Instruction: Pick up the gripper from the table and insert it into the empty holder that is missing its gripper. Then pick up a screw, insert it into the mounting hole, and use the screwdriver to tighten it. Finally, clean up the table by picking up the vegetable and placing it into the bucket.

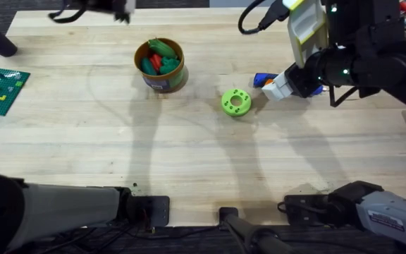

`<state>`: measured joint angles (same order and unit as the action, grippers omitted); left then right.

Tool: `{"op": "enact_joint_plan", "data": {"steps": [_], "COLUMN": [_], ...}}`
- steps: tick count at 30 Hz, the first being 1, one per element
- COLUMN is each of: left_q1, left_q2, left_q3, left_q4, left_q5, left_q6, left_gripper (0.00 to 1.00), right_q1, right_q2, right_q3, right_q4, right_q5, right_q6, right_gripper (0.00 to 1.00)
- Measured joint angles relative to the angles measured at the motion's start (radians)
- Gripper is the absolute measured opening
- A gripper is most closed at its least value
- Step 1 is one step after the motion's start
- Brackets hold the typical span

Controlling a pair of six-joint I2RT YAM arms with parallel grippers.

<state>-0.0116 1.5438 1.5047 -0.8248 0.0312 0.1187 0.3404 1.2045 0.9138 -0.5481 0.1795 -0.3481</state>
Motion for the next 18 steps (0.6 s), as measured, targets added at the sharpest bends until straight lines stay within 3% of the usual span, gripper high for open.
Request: {"op": "enact_joint_plan", "data": {"steps": [6, 11, 18], "left_q1": [-0.034, -0.078, -0.081], "left_q2": [0.008, -0.04, -0.056], "left_q3": [0.011, 0.047, 0.054], "left_q4": [-0.01, -0.138, -0.242], "left_q5": [0.026, 0.05, 0.084], "left_q6": [-0.003, -0.003, -0.003], "left_gripper": [0.039, 0.038, 0.038], "right_q1": [0.0, 0.0, 0.0], "right_q2": [0.0, 0.0, 0.0], "right_q3": [0.0, 0.0, 0.0], "right_q4": [-0.01, -0.01, -0.01], "right_q5": [-0.001, -0.001, -0.001], "right_q6": [0.0, 0.0, 0.0], "right_gripper": [0.976, 0.976, 0.976]}}
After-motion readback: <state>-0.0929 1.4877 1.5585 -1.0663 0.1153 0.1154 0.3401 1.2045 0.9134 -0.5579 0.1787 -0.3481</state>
